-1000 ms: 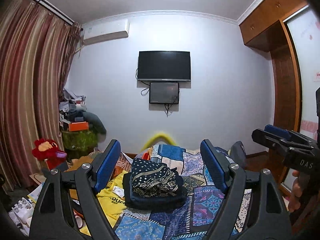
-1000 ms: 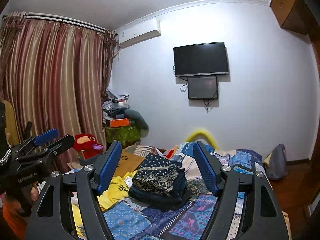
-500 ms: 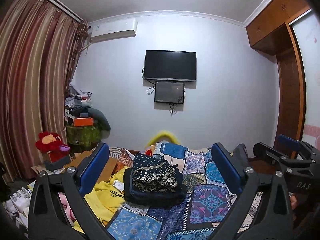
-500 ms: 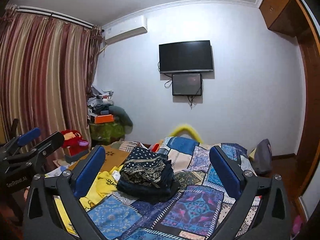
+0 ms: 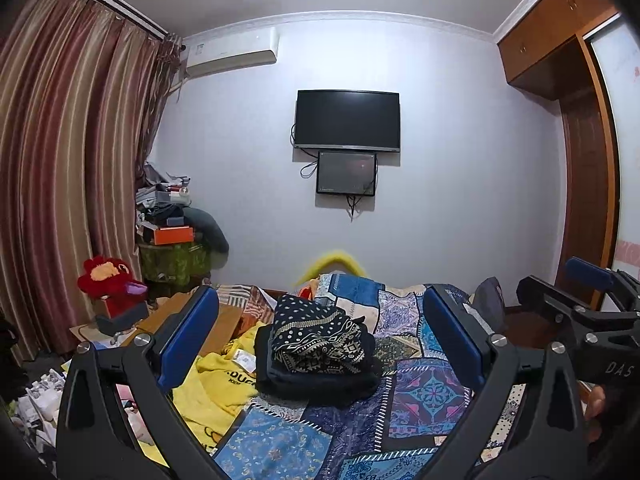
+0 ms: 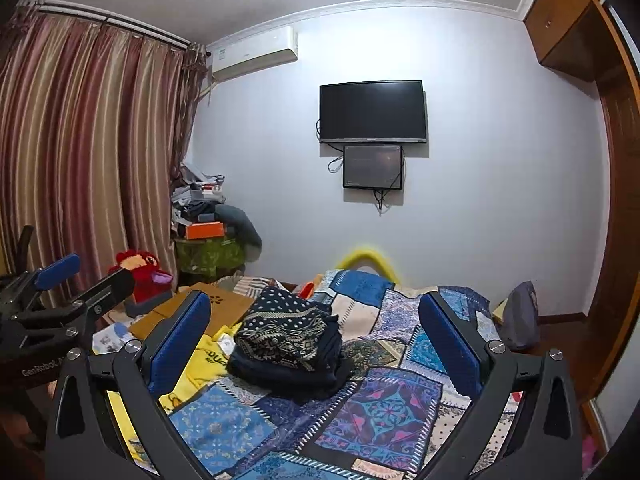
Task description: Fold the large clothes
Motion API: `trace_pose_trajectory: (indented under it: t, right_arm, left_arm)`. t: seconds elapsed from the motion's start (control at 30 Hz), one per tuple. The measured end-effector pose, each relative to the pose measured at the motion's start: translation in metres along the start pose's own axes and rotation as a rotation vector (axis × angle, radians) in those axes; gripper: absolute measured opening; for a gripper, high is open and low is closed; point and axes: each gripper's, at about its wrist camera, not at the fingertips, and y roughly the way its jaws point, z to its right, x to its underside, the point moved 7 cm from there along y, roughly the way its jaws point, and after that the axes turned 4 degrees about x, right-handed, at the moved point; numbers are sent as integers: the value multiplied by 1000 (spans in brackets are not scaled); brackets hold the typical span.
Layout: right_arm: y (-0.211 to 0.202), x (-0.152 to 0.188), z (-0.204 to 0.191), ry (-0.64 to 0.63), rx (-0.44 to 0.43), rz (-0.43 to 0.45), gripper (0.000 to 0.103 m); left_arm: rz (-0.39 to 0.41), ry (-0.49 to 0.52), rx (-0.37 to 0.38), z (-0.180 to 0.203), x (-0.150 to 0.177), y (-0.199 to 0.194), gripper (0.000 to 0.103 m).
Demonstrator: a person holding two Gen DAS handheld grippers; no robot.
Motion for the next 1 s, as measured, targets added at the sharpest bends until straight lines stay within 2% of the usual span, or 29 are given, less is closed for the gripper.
trace_pose_trajectory:
  t: [1.0]
  right_arm:
    - [-4,1,13,30,15,-31,103]
  left_arm:
    - [-25,7,2,-2,10,11,103]
